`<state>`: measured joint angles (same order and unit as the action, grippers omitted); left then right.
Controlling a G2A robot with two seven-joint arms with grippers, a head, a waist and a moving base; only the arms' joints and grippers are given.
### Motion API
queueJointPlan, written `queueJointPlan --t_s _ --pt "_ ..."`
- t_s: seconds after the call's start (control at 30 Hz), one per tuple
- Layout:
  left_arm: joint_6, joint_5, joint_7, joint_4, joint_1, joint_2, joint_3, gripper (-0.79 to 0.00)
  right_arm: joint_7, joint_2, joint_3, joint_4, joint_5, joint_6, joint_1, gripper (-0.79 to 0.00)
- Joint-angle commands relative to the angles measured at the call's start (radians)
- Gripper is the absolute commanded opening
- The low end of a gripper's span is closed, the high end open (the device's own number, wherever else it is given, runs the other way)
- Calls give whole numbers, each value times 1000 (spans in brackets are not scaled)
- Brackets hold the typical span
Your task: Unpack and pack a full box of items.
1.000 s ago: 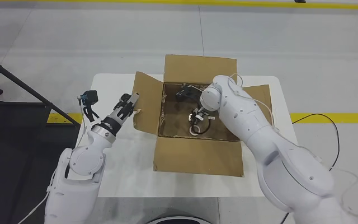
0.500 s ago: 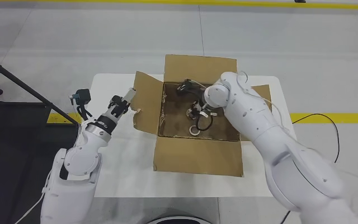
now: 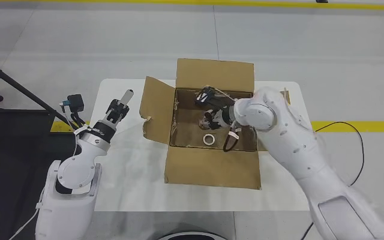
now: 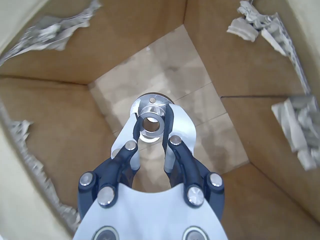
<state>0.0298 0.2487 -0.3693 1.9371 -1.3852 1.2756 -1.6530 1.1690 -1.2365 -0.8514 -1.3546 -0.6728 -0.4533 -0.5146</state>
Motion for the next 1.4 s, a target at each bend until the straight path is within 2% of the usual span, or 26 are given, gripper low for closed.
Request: queueJointPlan --t_s 0.0,0.17,0.97,1.1,1.23,1.37 --pt "0 0 0 0 0 0 0 0 27 33 -87 -156 -18 11 -96 -785" --pt "0 0 0 0 0 0 0 0 16 77 -223 -364 -37 37 -257 -785" --pt "0 0 0 0 0 0 0 0 16 77 -223 -364 -37 37 -257 -785" --pt "0 0 0 0 0 0 0 0 -42 78 -231 -401 -44 74 -278 -785" --pt "0 0 0 0 0 0 0 0 -58 92 -298 -492 -69 138 -327 -785" --pt "0 0 0 0 0 0 0 0 -66 114 -430 -611 -58 170 -428 -785"
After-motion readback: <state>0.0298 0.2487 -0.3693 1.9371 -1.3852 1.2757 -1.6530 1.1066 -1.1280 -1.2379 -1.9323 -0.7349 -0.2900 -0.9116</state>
